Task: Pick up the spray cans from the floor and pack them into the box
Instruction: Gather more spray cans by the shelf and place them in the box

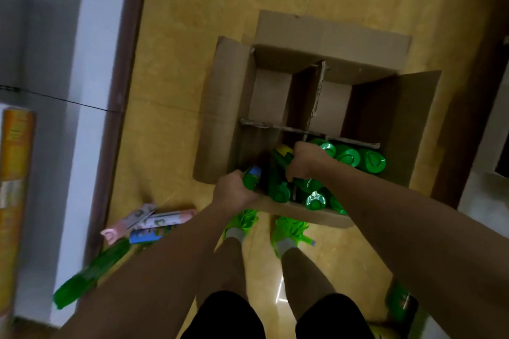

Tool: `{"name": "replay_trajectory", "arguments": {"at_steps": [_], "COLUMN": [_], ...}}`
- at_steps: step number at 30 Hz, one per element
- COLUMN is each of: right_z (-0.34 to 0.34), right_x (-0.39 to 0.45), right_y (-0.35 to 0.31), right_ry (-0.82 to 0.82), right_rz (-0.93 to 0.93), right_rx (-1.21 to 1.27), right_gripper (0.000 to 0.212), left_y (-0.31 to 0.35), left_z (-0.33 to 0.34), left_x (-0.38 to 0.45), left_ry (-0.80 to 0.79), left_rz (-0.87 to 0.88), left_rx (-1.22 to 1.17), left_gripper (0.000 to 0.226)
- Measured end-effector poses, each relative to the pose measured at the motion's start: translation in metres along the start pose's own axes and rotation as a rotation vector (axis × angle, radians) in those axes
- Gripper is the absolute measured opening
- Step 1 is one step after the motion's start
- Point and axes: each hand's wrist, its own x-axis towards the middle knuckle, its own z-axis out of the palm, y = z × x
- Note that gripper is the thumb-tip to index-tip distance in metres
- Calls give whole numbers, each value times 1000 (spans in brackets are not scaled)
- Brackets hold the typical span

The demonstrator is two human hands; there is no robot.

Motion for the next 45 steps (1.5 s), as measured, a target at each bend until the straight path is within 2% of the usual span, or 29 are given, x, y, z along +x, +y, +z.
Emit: {"name": "replay_trajectory", "arguments": {"at_steps": [11,17,23,29,32,34,36,40,45], "right_z": [36,47,52,58,66,72,78,88,103], "right_x": [50,62,67,65,63,61,59,62,67], "right_y": [6,7,-8,-38,-57,-70,-84,-104,-115], "right_ry": [100,192,255,193,153,135,127,114,93], "right_rz": [-41,-31,-61,-124,-159,-156,-158,-206,-229], "right_rx": [126,187,170,132,112,95,65,-45,-212], "right_gripper": [34,47,49,50,40,33,40,38,35], "left_y": [-3,-15,-19,-39,-52,-61,-73,-98,-123], "left_z": [39,57,58,43,37,34,27,7,-12], "left_x": [42,63,77,76,74,72,69,72,84], "left_ry": [-110,-120,-210,-241,-256,-214,-95,111,220], "left_rz": [132,131,91,67,70,69,79,158,134], "left_rx": [63,62,-62,-193,-300,-340,-327,-146,-120], "left_gripper": [70,72,73,88,79,58,41,55,60]}}
